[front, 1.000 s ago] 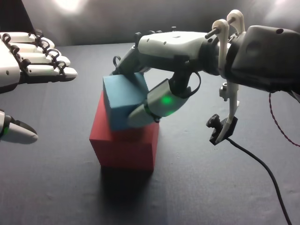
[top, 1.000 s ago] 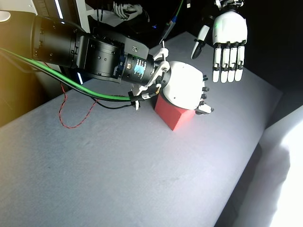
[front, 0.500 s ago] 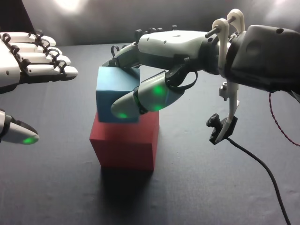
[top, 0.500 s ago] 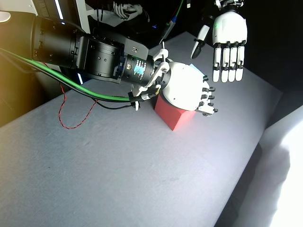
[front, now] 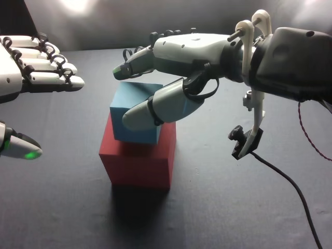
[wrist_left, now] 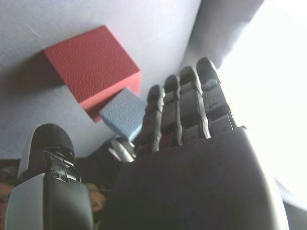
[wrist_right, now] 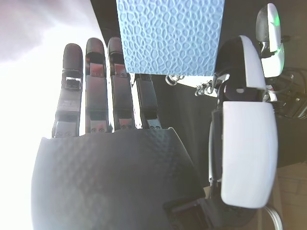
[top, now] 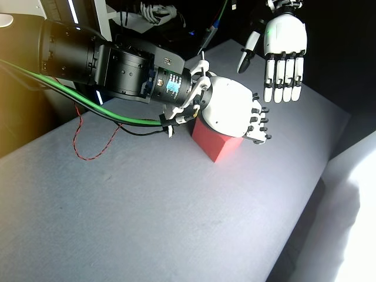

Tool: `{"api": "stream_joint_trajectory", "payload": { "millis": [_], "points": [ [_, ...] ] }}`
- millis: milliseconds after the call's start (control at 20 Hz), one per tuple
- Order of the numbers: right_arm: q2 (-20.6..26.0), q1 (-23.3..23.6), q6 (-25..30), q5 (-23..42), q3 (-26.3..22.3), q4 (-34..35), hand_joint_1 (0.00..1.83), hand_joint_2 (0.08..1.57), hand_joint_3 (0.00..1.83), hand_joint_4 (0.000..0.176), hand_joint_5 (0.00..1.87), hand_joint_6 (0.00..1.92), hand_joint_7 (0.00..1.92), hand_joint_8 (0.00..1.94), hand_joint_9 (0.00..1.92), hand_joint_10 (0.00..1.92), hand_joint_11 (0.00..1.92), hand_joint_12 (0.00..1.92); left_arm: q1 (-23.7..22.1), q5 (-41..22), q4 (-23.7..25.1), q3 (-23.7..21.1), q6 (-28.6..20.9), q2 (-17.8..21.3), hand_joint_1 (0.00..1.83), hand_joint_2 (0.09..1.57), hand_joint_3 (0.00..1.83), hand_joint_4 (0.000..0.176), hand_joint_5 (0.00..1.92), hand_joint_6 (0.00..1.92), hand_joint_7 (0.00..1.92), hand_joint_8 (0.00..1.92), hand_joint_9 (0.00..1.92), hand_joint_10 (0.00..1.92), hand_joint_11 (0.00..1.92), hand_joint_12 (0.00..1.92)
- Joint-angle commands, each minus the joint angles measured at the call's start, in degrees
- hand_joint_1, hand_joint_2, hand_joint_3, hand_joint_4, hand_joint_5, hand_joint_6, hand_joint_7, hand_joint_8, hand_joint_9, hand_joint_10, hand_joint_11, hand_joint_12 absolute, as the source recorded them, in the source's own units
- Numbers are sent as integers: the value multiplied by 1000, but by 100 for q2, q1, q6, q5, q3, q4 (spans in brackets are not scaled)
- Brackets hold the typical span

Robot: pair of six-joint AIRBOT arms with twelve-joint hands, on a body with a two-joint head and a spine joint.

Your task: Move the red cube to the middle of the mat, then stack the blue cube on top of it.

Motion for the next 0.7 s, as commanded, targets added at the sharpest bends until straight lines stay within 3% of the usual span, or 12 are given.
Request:
{"api": "stream_joint_trajectory", "payload": {
  "millis": [0,350,650],
  "points": [
    [68,62,36,374,-34,-52,595,1010,0,0,372,3,388,3,355,2,0,814,-76,-116,-234,20,0,93,220,1135,2,0,90,0,83,1,85,0,0,181],
    [306,-48,33,336,-399,-69,367,947,0,0,241,0,270,0,260,0,0,571,-78,-103,-233,19,2,93,238,1134,1,0,104,1,93,2,94,2,0,168],
    [514,113,43,245,-471,-75,352,899,0,0,243,0,267,0,251,0,0,563,-94,-103,-233,3,2,91,221,1136,3,0,99,0,88,1,88,0,0,182]
  ]
}}
